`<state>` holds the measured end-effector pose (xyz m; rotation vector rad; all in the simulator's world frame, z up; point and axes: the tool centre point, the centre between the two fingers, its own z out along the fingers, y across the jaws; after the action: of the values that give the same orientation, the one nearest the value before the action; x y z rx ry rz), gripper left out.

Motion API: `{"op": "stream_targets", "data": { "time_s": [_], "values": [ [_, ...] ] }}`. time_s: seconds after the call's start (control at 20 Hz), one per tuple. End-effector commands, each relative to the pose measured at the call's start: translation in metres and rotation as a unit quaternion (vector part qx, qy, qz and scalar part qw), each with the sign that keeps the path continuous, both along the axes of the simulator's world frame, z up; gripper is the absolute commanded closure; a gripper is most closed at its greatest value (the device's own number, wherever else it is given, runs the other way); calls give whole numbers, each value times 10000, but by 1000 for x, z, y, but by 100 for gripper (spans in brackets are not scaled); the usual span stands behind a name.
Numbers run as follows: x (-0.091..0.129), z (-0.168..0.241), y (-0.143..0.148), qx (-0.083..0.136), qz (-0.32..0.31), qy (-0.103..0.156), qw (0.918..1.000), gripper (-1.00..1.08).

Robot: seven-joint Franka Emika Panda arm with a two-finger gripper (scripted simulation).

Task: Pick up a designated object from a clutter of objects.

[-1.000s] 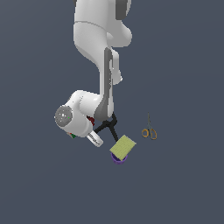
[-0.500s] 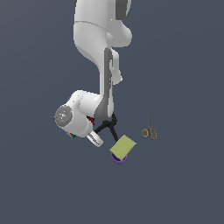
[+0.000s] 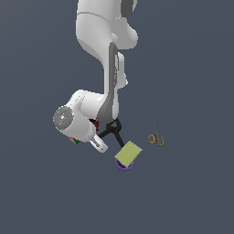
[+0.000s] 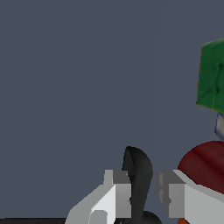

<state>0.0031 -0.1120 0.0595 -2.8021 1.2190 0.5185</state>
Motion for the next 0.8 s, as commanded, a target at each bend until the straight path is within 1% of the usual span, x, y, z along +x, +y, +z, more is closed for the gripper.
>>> {"op": "stream_targets", "data": {
  "time_s": [0.0,0.25,0.75],
  "values": [
    [5,17,-1,-5,-4,-13,10000,108],
    [16,57,0,-6,-4,5,10000,108],
    [45,156,1,-1,-2,44,10000,108]
  ]
}}
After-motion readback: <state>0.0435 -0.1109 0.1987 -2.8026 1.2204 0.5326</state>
